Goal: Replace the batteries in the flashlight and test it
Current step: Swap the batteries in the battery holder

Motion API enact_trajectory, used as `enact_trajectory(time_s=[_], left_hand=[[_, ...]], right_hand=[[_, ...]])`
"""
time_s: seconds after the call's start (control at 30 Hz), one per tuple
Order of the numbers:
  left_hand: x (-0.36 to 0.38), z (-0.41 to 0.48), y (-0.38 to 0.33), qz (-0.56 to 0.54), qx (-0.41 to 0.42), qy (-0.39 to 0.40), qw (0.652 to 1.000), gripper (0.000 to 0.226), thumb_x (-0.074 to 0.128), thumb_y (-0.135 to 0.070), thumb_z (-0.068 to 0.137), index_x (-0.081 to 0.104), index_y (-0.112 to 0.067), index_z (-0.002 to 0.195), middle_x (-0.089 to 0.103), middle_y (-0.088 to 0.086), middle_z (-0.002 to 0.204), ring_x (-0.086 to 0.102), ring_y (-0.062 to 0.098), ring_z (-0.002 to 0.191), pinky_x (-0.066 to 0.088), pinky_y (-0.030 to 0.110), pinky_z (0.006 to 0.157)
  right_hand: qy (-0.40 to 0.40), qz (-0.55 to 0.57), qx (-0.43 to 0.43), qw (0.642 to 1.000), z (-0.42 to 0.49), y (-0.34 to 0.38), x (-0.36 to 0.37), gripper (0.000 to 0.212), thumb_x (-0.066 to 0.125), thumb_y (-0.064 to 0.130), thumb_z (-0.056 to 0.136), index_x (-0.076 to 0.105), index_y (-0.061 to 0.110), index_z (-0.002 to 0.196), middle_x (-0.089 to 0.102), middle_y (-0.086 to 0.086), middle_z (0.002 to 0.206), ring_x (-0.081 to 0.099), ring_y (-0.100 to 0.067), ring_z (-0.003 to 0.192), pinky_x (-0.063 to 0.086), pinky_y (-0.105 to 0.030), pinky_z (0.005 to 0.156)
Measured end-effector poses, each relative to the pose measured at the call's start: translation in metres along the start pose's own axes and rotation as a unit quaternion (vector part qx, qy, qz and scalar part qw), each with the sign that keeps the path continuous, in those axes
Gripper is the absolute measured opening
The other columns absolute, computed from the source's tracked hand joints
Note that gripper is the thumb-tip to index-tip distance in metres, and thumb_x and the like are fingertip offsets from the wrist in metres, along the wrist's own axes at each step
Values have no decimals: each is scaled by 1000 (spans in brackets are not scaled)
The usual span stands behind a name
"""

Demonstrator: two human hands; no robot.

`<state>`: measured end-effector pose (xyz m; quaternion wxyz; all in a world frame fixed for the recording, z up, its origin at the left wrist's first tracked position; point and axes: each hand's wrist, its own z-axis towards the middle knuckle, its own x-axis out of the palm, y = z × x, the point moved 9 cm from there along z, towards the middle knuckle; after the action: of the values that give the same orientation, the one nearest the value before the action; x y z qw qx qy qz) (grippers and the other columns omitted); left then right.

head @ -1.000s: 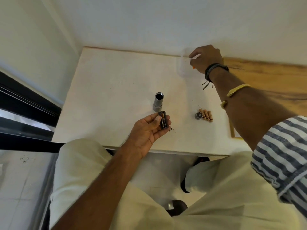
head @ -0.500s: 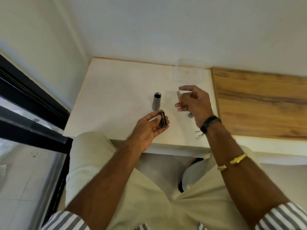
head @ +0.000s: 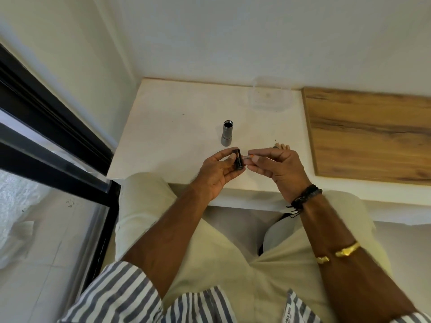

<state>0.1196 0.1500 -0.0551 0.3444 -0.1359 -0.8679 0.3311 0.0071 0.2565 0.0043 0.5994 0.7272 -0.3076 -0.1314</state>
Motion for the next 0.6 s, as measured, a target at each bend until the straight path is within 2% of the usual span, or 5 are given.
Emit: enact_trajectory(time_s=[0.17, 0.27, 0.33, 0.47, 0.6], left_hand=[[1, -1, 1, 7, -1, 8, 1000, 22, 59, -6, 96, 67, -10, 116, 74, 14, 104, 73, 28, 94, 60, 37, 83], [1, -1, 2, 0, -3, 10, 1000, 23, 59, -5, 95, 66, -10, 117, 73, 17, 108, 72, 30, 97, 60, 38, 84], [1, -1, 2, -12, -4, 13, 1000, 24, 60, -5, 94, 66, -8, 117, 72, 19, 110, 71, 32, 100, 60, 38, 83], [0, 0, 2, -45, -6, 11, 999, 29, 60, -4, 93, 63, -2, 122, 70, 22, 113, 71, 31, 100, 61, 39, 82], [2, 0, 6, -63, -16, 14, 998, 28, 60, -4, 93, 63, -1, 121, 71, 20, 109, 73, 28, 95, 61, 35, 77]], right_hand=[[30, -76, -46, 996, -2, 4, 9, 23, 64, -2, 94, 71, -5, 116, 75, -22, 107, 76, -28, 96, 62, -33, 87], [20, -119, -89, 989, 3, 6, 8, 22, 64, -5, 93, 72, -3, 113, 73, -22, 109, 77, -28, 94, 62, -35, 86], [11, -176, -134, 975, 5, 8, 8, 20, 67, -3, 92, 75, 2, 111, 74, -18, 107, 75, -26, 96, 61, -35, 88], [-3, -257, -213, 943, 4, 14, 13, 18, 71, 2, 91, 78, 6, 107, 76, -5, 103, 71, -13, 99, 56, -26, 91], [-18, -267, -238, 933, 5, 14, 13, 19, 72, 3, 90, 78, 6, 107, 76, -5, 104, 70, -17, 101, 57, -33, 94]])
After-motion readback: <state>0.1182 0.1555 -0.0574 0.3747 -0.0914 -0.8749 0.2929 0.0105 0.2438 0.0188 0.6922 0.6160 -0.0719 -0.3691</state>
